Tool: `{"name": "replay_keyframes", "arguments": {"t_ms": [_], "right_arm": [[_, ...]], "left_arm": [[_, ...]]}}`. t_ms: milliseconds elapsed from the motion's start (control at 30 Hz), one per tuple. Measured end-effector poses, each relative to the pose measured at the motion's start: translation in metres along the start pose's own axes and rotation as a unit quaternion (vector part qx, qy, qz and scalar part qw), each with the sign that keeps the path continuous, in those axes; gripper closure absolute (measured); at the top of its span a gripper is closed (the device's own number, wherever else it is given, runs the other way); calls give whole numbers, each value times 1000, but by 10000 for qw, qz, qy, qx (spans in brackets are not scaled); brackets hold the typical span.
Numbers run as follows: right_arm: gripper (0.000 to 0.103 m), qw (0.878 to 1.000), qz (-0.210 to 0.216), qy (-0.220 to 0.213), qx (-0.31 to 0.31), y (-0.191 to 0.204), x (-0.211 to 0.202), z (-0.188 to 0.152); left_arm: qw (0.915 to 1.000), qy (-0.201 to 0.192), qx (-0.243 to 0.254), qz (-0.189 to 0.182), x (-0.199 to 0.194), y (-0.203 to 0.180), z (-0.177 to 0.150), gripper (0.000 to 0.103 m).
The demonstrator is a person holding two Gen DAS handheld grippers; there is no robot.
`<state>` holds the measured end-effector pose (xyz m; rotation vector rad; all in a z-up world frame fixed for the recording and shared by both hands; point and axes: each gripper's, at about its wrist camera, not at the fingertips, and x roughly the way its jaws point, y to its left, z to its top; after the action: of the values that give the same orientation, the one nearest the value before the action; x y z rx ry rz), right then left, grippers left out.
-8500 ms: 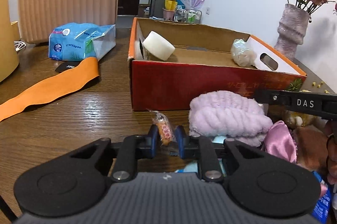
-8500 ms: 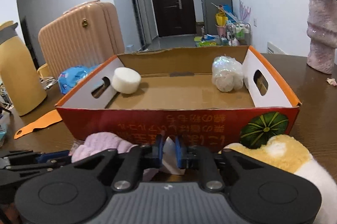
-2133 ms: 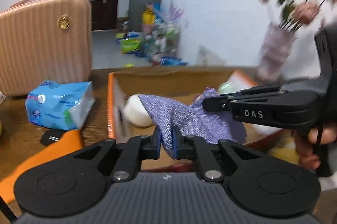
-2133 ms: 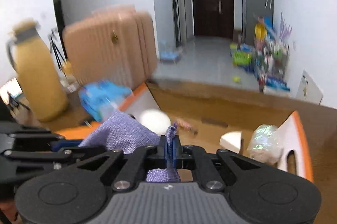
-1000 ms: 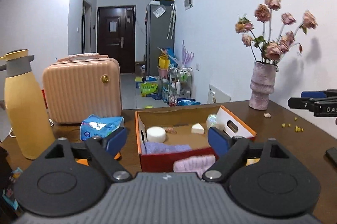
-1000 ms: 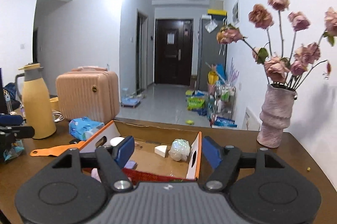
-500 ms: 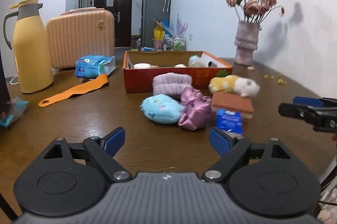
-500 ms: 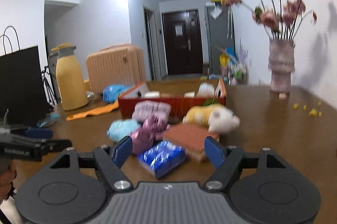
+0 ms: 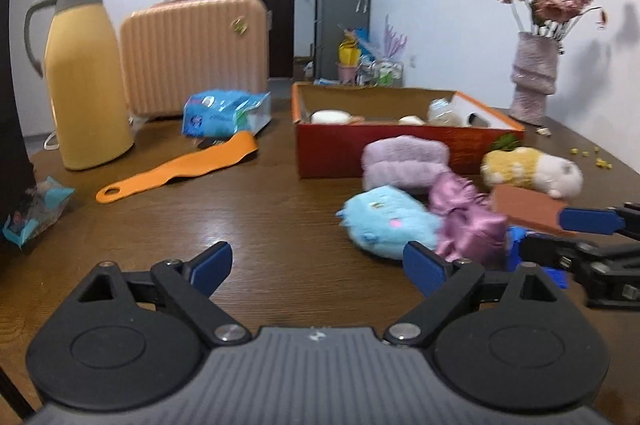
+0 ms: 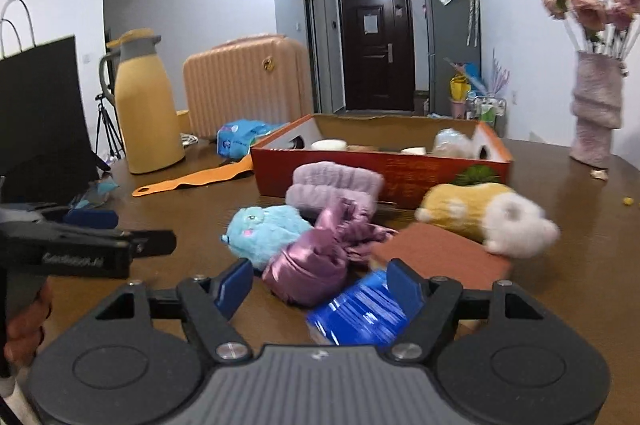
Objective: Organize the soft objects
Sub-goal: 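Grasp the pink satin scrunchie with the right tool while the left tool grasps it too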
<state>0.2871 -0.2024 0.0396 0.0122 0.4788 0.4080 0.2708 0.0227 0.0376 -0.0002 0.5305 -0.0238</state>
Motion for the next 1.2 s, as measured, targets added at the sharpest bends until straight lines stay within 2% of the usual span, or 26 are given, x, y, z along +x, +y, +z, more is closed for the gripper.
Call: {"name": "replay_keyframes", "arguments": {"t_ms": [67, 133, 200, 300, 433, 500, 533, 567, 600, 733, 800, 933, 1000, 1033, 1067, 1133, 1200], "right_arm": [[42, 9999, -78, 114, -36, 7, 26, 4], [57, 9994, -215, 245, -92, 11, 49, 6], [78, 9989, -307, 338, -81, 14, 64, 5], [79, 9988, -128, 323, -357, 28, 53, -1], [80, 9935, 728, 474, -730, 42, 15, -25], [73, 9865, 1177, 517, -1010, 46, -9, -37], [69, 9856, 1252, 512, -1017, 45, -17, -41], [63, 9868, 1220, 519, -928, 41, -24, -44], [61, 9897, 1059, 597, -757, 33, -28, -46], [61, 9977, 51, 680, -43, 3, -34, -49], [61, 9981, -227, 559, 151, -6, -40, -49], [61, 9979, 74, 246, 595, -14, -48, -47], [61, 9976, 120, 164, 659, -12, -45, -44], [61, 9979, 105, 119, 623, -7, -42, -42], [62, 9980, 99, 63, 619, -3, -39, -41], [64, 9973, 156, 68, 713, 1, -30, -36], [65, 9968, 189, 19, 776, 3, -27, -33]], "left_arm": [[9999, 66, -77, 42, 7, 9, -1, 9], [9998, 119, -152, 80, 11, 16, -3, 8], [9996, 161, -222, 120, 13, 24, -5, 7], [9994, 180, -278, 112, 10, 35, -10, 7], [9993, 230, -290, 41, 7, 40, -15, 7], [9990, 233, -363, -136, 5, 38, -13, 6], [9989, 229, -360, -195, 5, 35, -12, 5], [9991, 201, -311, -213, 5, 31, -11, 5], [9993, 169, -253, -215, 5, 26, -11, 5], [9981, 141, -273, -530, 4, 13, -7, 5], [9954, 167, -410, -850, 1, 9, -6, 5], [9896, 375, -501, -1297, 4, -4, -9, 5], [9883, 369, -508, -1392, 8, -12, -10, 10], [9876, 416, -522, -1423, 11, -16, -10, 25], [9866, 555, -507, -1449, 16, -21, -10, 49], [9827, 745, -519, -1614, 19, -29, -15, 66], [9799, 784, -470, -1772, 9, -35, -22, 67]]}}
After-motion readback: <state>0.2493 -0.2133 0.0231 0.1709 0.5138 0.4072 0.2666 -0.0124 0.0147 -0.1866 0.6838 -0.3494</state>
